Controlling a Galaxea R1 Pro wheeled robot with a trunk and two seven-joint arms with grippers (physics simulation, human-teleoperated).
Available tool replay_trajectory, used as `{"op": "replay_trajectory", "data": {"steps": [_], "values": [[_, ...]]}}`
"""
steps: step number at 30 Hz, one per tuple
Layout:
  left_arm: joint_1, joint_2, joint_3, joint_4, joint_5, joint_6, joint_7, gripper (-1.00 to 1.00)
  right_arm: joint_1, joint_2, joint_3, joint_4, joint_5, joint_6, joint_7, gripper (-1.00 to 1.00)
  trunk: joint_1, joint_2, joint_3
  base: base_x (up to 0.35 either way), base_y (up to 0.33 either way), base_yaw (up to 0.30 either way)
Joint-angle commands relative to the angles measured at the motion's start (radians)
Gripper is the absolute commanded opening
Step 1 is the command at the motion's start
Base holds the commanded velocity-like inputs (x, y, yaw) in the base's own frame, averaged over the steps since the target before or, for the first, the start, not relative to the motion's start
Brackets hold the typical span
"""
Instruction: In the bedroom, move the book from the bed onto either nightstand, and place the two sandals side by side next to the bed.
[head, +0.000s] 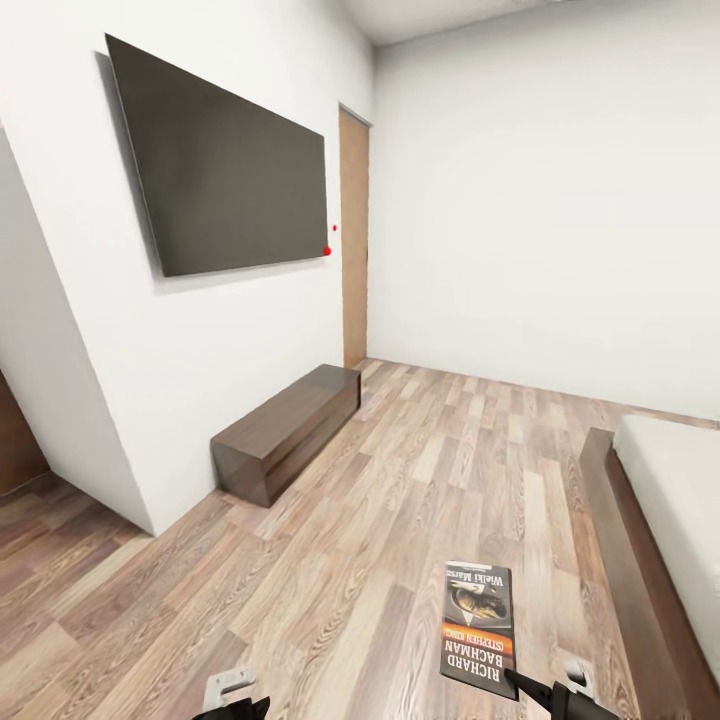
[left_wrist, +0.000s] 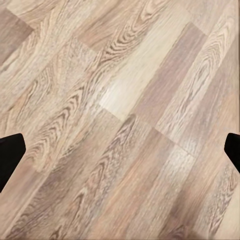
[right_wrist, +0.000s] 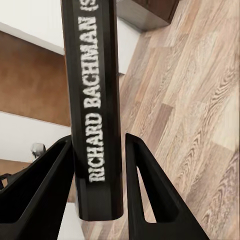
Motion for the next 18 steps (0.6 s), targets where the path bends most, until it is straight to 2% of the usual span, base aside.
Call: {"op": "replay_trajectory", "data": {"steps": [1,18], "values": [[-0.001,0.000,-0.009,0.001,0.010,-0.003,-0.004,1.00,-0.001,0.000,-0.007,0.000,-0.002,0.011,0.003,-1.00,0.000,-0.001,-0.001,0.000,0.000,-0.199],[-0.001,0.000,-0.009,0.001,0.010,-0.003,-0.004,1.00,-0.001,0.000,-0.007,0.000,-0.002,0.011,0.003,-1.00,0.000,-0.001,-0.001,0.000,0.000,-0.199]]}}
